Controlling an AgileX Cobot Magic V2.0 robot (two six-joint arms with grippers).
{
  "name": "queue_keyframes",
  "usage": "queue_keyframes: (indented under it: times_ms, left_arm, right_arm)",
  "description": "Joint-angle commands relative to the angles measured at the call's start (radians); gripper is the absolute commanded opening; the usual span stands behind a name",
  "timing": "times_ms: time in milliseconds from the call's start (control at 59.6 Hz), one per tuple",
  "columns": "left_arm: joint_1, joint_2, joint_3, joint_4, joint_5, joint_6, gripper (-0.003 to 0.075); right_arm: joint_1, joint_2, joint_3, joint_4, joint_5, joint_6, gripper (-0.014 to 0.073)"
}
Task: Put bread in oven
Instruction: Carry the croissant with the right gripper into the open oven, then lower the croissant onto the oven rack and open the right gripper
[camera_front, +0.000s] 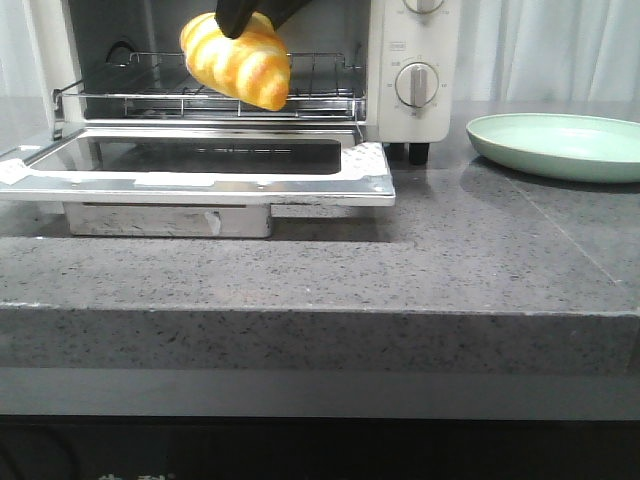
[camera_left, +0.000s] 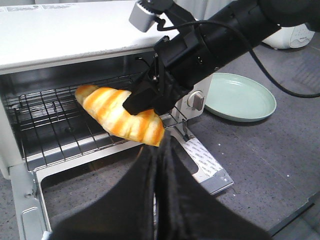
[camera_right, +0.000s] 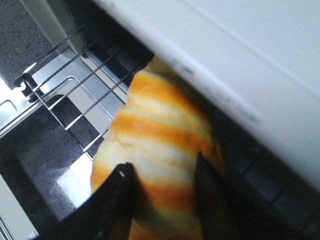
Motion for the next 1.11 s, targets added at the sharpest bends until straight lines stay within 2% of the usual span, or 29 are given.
queue_keyframes:
  times_ms: [0,67,285,403,705,906,1091]
  left_arm:
    - [-0.007,-0.005,-0.026,-0.008,-0.082,0.0,-0.002]
    - [-0.007,-0.005,-0.026,-0.008,-0.082,0.0,-0.002]
    - [-0.007,-0.005,-0.026,-0.008,-0.082,0.0,-0.002]
    - [-0.007,-0.005,-0.026,-0.008,-0.082,0.0,-0.002]
    - [-0.007,-0.005,-0.026,-0.008,-0.082,0.0,-0.002]
    - [-0.007,-0.005,-0.026,-0.008,-0.082,0.0,-0.002]
    - [-0.007,-0.005,-0.026,-0.008,-0.082,0.0,-0.002]
  right_arm:
    - [-0.004,-0.061,-0.042,-0.009,-0.088,-0.005,-0.0031]
    - [-0.004,-0.061,-0.042,-0.009,-0.084,-0.005,0.001]
    - [-0.004,-0.063,-0.042,-0.009,-0.042,-0.005,0.0276]
    - [-0.004,-0.066,-0.043,-0.009,-0.042,-0.005,0.0365]
    - [-0.004,-0.071,-0.044,0.037,-0.042,-0.005,0.0393]
    - [-0.004,-0.071,-0.044,0.086,-0.031,-0.005,0.0523]
    - [-0.004,-0.074,-0.044,0.086,-0.028,-0.005,0.0547]
